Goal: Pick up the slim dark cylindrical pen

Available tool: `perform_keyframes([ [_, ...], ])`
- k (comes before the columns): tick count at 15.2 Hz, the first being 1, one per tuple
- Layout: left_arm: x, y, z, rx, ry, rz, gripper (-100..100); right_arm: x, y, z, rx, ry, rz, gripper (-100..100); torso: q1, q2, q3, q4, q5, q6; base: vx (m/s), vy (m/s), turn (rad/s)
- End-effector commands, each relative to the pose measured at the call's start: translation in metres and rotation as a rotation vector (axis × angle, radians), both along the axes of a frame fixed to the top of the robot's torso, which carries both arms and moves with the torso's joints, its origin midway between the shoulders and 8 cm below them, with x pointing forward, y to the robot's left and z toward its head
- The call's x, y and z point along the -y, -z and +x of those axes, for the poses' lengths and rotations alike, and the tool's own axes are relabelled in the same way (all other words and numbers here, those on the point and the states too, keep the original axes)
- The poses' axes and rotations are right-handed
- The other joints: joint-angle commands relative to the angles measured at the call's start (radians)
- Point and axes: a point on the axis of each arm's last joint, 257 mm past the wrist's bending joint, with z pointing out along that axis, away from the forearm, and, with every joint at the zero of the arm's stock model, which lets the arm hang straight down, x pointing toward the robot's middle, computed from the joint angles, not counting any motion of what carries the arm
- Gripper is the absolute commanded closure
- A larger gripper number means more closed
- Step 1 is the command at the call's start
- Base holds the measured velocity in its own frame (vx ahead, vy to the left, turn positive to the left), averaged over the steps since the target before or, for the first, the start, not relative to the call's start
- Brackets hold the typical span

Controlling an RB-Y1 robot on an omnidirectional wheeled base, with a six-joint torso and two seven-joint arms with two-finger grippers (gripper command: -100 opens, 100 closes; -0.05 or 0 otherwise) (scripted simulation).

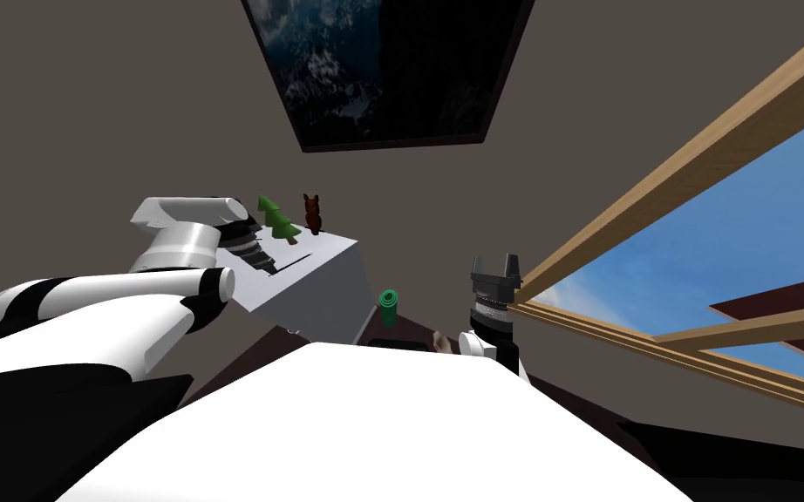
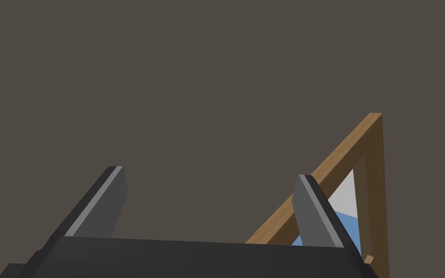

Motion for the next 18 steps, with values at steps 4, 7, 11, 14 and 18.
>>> perform_keyframes([
  [4,-0.016,-0.006,0.022,0.088,0.003,0.063,-100,0.0,0.0,0.0,0.0,0.0,0.0,0,-0.001,0.0,0.0,0.0,0.0,0.0,0.001,-0.023,-0.003],
  [7,-0.025,-0.012,0.034,0.136,0.005,0.098,-100,0.0,0.0,0.0,0.0,0.0,0.0,0,-0.001,0.0,0.0,0.0,0.0,0.0,0.002,-0.034,-0.005],
  [11,-0.035,-0.02,0.047,0.192,0.005,0.141,-100,0.0,0.0,0.0,0.0,0.0,0.0,0,-0.003,-0.001,0.0,0.0,-0.001,0.0,0.011,-0.044,-0.005],
  [14,-0.043,-0.026,0.056,0.229,0.003,0.173,-100,0.0,0.0,0.0,0.0,0.0,0.0,0,-0.002,-0.001,-0.001,0.0,-0.001,0.0,0.019,-0.046,-0.006],
  [18,-0.054,-0.03,0.059,0.245,-0.013,0.22,-100,0.0,0.0,0.0,0.0,0.0,0.0,0,-0.004,-0.003,-0.002,-0.001,-0.001,0.0,0.055,-0.08,-0.008],
])
